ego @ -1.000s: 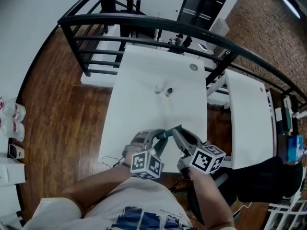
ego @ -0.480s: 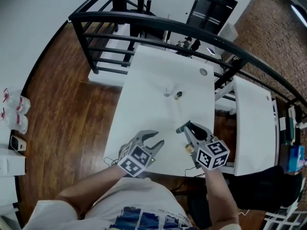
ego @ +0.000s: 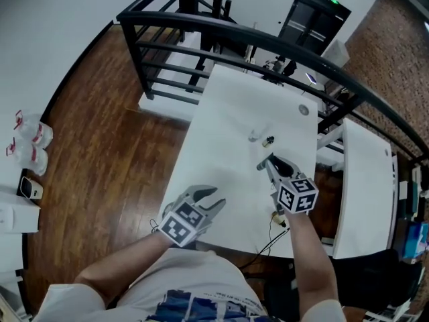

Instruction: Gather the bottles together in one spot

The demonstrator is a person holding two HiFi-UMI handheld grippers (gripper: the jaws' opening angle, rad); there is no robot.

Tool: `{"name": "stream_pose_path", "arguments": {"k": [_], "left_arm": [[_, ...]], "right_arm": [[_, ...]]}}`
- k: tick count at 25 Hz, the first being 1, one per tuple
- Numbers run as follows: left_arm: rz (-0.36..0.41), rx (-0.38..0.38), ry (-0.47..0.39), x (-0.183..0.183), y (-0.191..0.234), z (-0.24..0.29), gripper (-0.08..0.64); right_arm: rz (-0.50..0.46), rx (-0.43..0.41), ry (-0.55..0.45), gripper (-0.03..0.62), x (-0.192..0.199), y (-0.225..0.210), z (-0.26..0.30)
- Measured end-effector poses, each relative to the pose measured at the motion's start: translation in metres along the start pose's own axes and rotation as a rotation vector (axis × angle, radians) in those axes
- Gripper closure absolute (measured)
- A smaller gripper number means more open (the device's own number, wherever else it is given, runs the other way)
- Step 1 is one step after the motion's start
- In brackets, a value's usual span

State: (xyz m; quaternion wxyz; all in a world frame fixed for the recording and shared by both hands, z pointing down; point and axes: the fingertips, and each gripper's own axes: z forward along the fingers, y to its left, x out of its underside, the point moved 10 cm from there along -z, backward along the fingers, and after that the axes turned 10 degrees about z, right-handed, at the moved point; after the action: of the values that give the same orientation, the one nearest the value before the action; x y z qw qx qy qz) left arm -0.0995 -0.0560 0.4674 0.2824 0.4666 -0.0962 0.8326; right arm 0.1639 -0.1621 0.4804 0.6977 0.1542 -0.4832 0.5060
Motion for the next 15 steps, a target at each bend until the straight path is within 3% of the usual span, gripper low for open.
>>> {"name": "stream_pose_path", "arguments": {"k": [7,15], "left_arm": [[-0.068,0.017,0.012,0.003,0.027,0.001,0.420],[-0.078,0.058,0.042,0.007,0.039,0.016,0.420]], "right_arm": [[-0.057,-0.001,-0.013,0.506,-0.002,-0.014,0.059],[-0.095,0.013,-0.007,0.506,0.009,-0.024,0.098]]}}
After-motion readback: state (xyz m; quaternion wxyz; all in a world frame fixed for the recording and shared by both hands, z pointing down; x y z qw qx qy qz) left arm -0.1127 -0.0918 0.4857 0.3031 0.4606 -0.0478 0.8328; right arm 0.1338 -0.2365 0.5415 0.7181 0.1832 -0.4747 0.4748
